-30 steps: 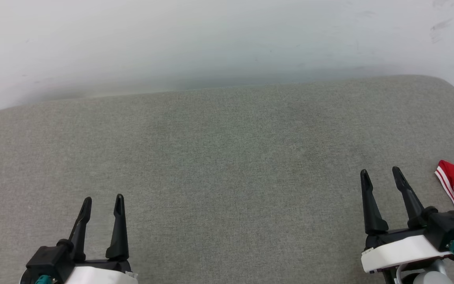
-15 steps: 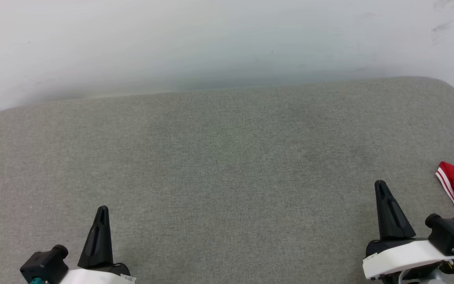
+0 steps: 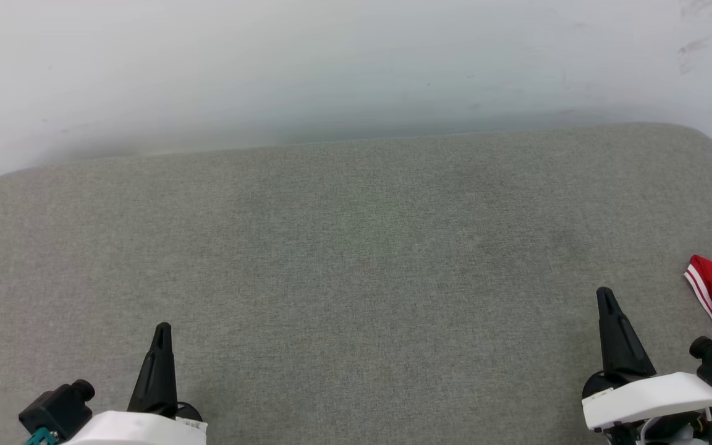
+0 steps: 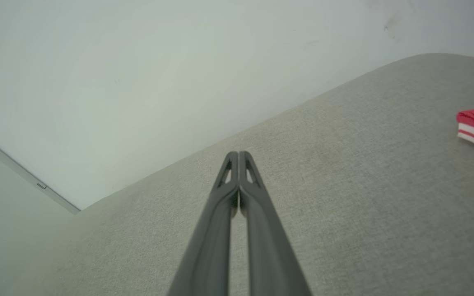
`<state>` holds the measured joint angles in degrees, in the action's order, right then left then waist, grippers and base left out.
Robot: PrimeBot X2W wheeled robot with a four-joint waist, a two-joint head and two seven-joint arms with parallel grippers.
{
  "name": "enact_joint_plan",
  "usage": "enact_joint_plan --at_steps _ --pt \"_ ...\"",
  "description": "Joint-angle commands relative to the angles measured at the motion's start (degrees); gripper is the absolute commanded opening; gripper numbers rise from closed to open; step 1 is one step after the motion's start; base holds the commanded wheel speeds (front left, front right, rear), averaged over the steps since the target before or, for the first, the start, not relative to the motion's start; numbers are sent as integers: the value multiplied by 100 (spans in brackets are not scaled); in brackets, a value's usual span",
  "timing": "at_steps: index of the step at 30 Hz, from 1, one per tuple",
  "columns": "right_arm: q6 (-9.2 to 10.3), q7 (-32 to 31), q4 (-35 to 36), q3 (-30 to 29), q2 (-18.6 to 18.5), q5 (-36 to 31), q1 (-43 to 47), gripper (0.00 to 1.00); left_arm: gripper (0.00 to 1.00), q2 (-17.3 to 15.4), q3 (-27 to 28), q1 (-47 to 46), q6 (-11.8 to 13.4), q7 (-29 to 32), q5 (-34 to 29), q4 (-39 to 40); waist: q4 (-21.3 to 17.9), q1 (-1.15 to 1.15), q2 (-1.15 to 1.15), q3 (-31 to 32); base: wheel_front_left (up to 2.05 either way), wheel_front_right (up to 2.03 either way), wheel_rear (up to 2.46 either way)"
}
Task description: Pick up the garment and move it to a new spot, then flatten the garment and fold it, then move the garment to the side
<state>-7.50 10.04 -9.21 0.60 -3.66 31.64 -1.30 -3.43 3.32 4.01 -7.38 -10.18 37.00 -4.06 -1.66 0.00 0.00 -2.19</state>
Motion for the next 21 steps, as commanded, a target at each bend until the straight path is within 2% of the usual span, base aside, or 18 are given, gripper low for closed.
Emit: enact_joint_plan --at_steps 1,21 --pt "-1 -29 60 -19 -56 244 -182 0 0 -59 -7 -191 -2 35 210 32 2 0 0 3 0 0 0" --pt "0 -406 -81 -115 -96 1957 -281 0 0 -99 -4 -426 -7 420 1775 -240 34 0 0 41 0 0 0"
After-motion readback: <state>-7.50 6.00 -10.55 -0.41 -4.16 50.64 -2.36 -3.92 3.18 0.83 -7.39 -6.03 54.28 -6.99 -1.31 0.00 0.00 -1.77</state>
